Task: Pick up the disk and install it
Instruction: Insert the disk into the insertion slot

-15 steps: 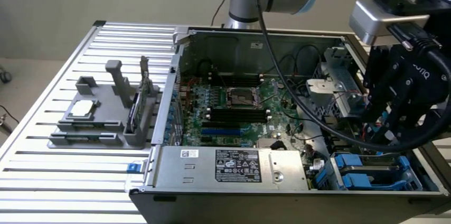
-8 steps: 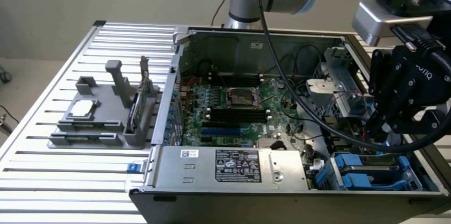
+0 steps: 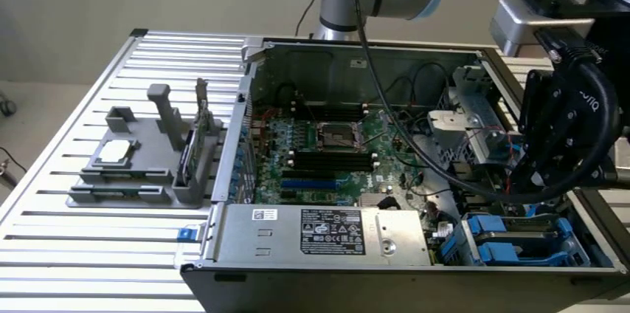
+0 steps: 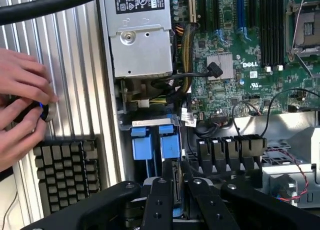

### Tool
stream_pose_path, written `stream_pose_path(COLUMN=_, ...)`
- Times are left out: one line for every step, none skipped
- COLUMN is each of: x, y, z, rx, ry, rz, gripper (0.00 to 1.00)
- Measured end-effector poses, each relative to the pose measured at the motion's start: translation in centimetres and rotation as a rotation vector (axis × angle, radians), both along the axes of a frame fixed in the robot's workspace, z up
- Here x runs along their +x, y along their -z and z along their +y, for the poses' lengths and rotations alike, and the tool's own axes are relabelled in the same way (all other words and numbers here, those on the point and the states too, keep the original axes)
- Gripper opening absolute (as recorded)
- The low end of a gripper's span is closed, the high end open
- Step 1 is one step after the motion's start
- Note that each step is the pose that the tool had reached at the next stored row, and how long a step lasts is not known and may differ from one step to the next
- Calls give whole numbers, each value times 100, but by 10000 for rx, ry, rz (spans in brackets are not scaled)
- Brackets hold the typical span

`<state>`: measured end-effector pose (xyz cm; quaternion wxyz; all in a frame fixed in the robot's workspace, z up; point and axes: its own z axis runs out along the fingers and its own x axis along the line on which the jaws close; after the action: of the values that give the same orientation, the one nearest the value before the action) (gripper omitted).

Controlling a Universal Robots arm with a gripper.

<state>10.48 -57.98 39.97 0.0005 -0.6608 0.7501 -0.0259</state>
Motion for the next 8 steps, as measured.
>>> stream_pose_path(x=0, y=1, z=0, rx=0, ry=178, rz=0, gripper=20)
stream_pose_path(x=0, y=1, z=0, rx=-1, ry=361, rz=0, gripper=20)
stream_pose_path(x=0, y=2, z=0, rx=0, ry=533, rz=0, gripper=20)
stream_pose_path(x=0, y=3, z=0, rx=0, ry=702, rz=0, gripper=20)
stream_pose_path(x=0, y=3, z=0, rx=0, ry=890, rz=0, gripper=20)
stream_pose_path(x=0, y=3, z=0, rx=0, ry=1061, rz=0, gripper=20)
stream_pose_path(x=0, y=4, z=0, rx=-1, ry=1230, rz=0, gripper=20)
stream_pose_path(x=0, y=4, z=0, rx=0, ry=1400, rz=0, gripper=20)
